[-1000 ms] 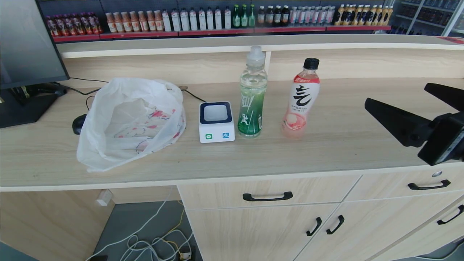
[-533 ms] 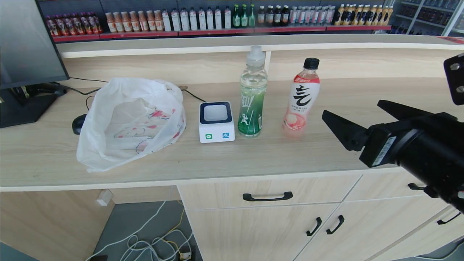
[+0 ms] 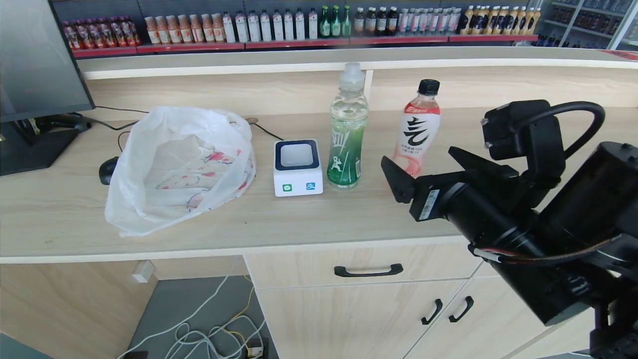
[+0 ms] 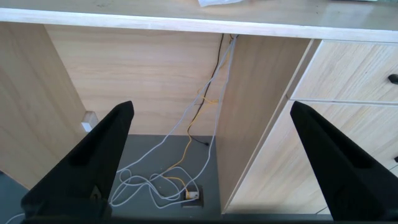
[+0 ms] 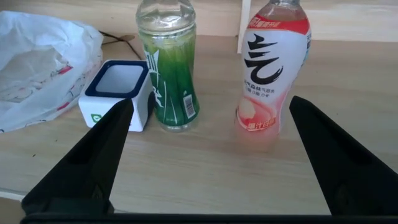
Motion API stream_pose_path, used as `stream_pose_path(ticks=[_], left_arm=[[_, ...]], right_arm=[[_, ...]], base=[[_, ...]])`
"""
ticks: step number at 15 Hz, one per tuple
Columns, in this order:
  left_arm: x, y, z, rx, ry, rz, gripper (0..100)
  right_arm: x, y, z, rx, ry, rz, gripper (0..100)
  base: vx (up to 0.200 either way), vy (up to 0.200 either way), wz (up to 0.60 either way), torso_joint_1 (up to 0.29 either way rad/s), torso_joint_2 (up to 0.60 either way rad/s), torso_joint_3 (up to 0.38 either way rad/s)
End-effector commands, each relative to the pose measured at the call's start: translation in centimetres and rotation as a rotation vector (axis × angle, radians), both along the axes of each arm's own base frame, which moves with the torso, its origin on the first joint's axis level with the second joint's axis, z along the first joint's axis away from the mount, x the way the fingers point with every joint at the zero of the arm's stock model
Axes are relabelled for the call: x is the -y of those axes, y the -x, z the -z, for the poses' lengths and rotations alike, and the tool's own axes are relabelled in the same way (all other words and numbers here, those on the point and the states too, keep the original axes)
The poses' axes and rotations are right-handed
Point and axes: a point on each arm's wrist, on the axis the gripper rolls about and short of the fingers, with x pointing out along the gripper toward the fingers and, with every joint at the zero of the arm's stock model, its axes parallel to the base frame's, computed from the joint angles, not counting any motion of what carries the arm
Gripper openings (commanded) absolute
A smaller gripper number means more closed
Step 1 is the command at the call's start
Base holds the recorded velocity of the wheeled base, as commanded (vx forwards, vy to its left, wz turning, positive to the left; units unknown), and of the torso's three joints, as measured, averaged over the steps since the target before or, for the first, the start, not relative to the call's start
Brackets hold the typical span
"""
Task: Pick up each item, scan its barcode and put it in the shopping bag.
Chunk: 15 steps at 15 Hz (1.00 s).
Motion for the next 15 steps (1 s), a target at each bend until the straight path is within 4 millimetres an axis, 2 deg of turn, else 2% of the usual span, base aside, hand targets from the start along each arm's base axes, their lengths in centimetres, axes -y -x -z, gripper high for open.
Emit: stream_pose_path(ticks=[1, 6, 10, 15], left_arm=[[0.0, 0.0, 0.0, 0.000, 0.000, -0.001, 100], [0.0, 0.0, 0.0, -0.001, 0.000, -0.001, 100], [0.0, 0.0, 0.0, 0.000, 0.000, -0.001, 100], [0.0, 0.0, 0.0, 0.000, 0.000, -0.001, 100]], right_arm=[[-1.5, -1.4, 1.5, -0.013, 0.046, -0.017, 100], [-3.0, -2.7, 2.5, -0.008, 0.074, -0.044, 100], [-4.6, -4.2, 2.0, 0.023, 0.048, -0.048, 100], [-5.4, -5.2, 2.6, 0.017, 0.056, -0.044, 100]], base=[[0.000, 0.000, 0.00, 0.000, 0.00, 0.000], [0.000, 0.000, 0.00, 0.000, 0.00, 0.000], [0.000, 0.000, 0.00, 0.000, 0.00, 0.000], [0.000, 0.000, 0.00, 0.000, 0.00, 0.000]])
